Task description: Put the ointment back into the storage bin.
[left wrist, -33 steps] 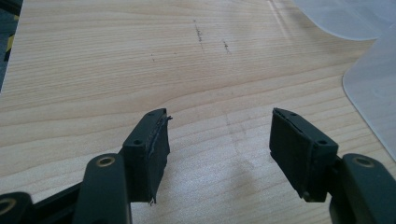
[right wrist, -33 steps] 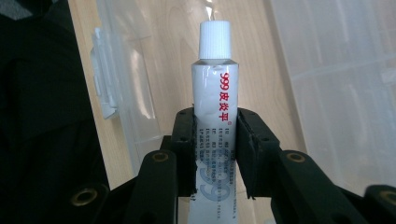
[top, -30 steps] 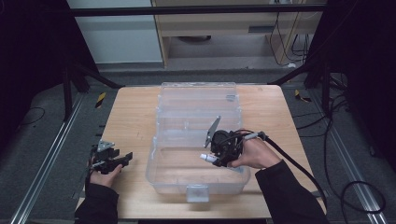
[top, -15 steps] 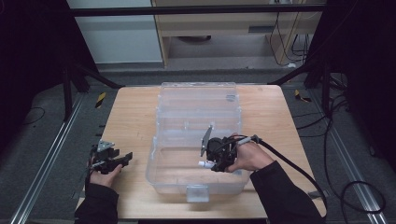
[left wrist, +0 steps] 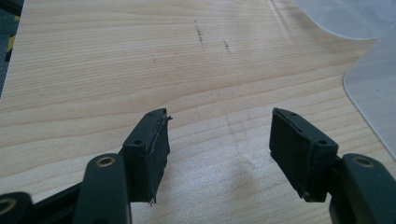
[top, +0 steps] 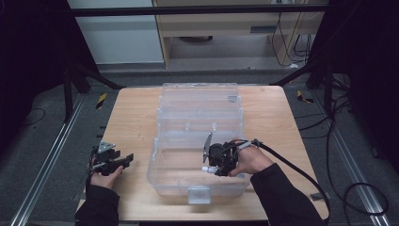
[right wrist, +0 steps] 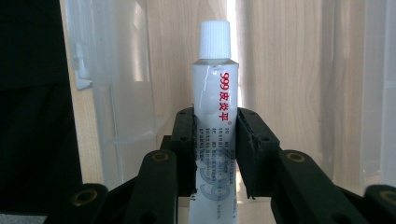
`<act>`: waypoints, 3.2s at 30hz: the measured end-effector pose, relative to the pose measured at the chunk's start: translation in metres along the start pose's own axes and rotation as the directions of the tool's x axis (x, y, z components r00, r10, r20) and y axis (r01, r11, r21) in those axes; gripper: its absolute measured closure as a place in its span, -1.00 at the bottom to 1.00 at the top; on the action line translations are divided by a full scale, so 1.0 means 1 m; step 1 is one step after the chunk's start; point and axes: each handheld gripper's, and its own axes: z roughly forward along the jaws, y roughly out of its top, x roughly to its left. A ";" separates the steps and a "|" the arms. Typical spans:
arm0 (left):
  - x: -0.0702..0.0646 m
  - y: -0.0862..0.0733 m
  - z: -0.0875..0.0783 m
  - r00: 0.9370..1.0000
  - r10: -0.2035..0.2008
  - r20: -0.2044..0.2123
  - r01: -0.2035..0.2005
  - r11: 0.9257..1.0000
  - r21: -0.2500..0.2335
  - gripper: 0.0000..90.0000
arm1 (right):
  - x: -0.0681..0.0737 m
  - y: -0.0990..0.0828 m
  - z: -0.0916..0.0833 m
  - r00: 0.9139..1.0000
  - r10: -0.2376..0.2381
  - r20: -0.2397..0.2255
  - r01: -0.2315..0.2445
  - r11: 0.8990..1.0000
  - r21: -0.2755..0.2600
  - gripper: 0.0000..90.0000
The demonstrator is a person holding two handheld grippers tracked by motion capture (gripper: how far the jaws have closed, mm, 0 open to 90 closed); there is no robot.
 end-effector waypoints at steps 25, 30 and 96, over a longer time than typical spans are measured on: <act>0.000 0.000 0.000 1.000 0.001 -0.001 -0.001 1.000 0.001 -0.17 | -0.005 -0.001 0.029 0.999 -0.030 -0.029 0.033 0.997 0.076 0.55; 0.001 0.000 0.000 1.000 0.001 -0.001 -0.001 1.000 0.001 -0.17 | -0.005 -0.002 0.034 0.999 -0.030 -0.034 0.032 0.996 0.084 0.55; 0.001 0.000 0.000 1.000 0.001 0.003 -0.001 1.000 0.002 -0.16 | -0.009 -0.048 -0.029 0.958 0.259 0.123 -0.200 0.911 -0.359 0.03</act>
